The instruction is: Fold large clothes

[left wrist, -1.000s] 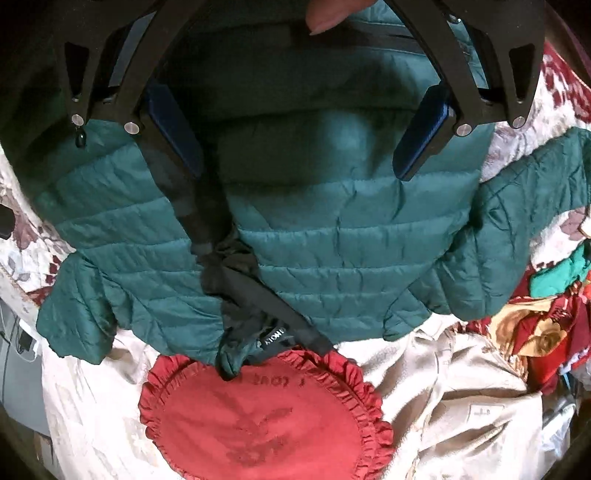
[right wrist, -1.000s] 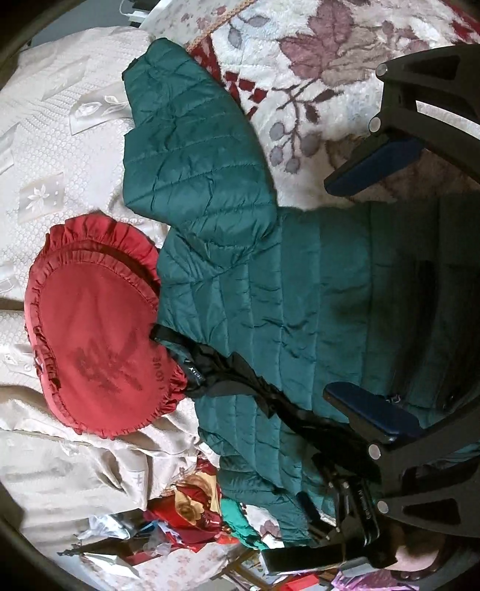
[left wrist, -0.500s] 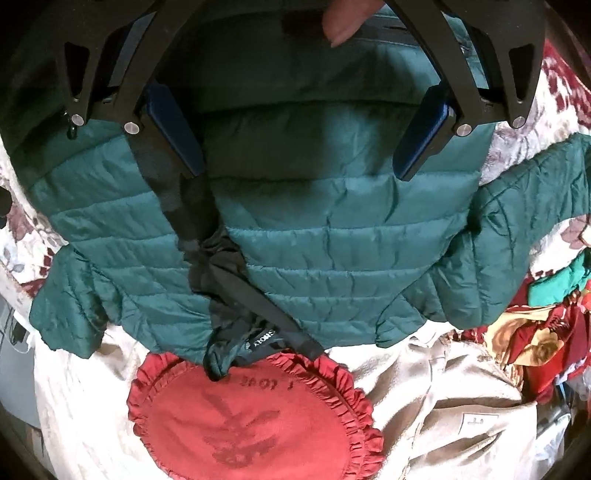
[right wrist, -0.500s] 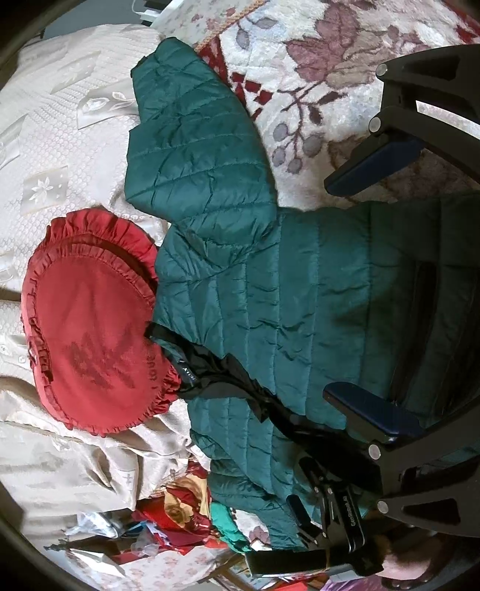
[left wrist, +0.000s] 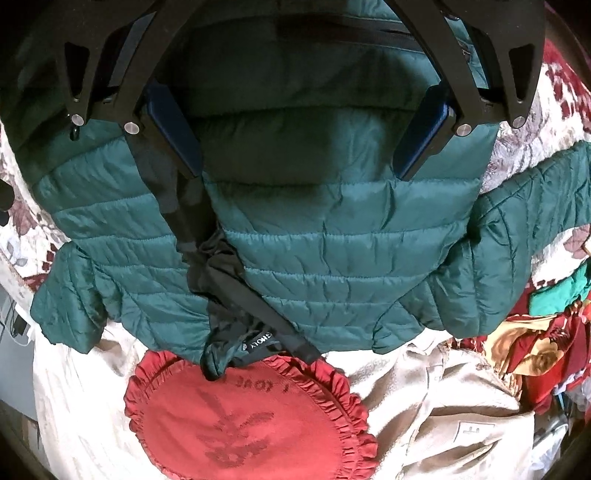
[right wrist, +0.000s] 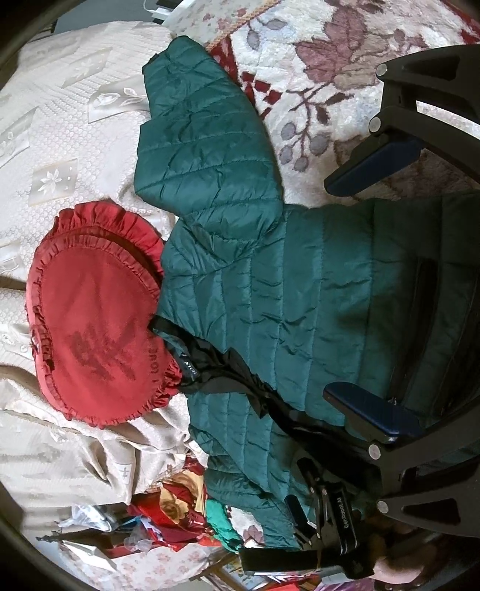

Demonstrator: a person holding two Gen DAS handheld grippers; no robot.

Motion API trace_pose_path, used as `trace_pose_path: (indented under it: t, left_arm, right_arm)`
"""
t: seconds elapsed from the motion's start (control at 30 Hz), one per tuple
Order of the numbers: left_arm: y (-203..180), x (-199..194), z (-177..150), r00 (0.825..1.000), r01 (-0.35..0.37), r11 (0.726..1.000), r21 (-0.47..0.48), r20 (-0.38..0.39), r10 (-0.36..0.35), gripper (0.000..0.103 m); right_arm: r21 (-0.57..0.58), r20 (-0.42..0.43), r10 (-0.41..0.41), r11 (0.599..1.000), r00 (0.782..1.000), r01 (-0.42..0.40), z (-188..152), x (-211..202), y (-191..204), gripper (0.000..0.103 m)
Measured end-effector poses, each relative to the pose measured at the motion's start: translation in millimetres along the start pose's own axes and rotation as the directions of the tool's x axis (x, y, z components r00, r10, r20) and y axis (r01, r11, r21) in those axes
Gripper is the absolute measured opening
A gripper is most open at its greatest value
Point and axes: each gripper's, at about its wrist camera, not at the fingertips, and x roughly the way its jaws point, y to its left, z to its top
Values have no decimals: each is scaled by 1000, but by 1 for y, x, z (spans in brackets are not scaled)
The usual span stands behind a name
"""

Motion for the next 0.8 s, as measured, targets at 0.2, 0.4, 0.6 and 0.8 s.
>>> trace_pose_path:
  t: [0.2, 0.4, 0.6, 0.8]
  left_arm:
    - [0, -1, -1, 1000, 18, 1000, 0, 3, -18, 103]
    - [-3, 0, -2, 1000, 25, 1000, 15, -5, -25, 103]
    - [-6, 4, -4, 1000, 21, 999, 31, -8, -21, 103]
    - [-4, 7, -6, 1000, -4, 1000, 28, -7, 4, 103]
  right_arm:
    - [-17, 2, 8, 1000, 1000, -8, -1, -2, 4, 100]
    - [-23, -3, 5, 1000, 1000, -5, -2, -2, 6, 100]
    - [-27, -23, -16, 1000, 1000, 15, -3, 2, 6, 100]
    - [-28, -29, -27, 999, 999, 26, -3, 4, 5, 100]
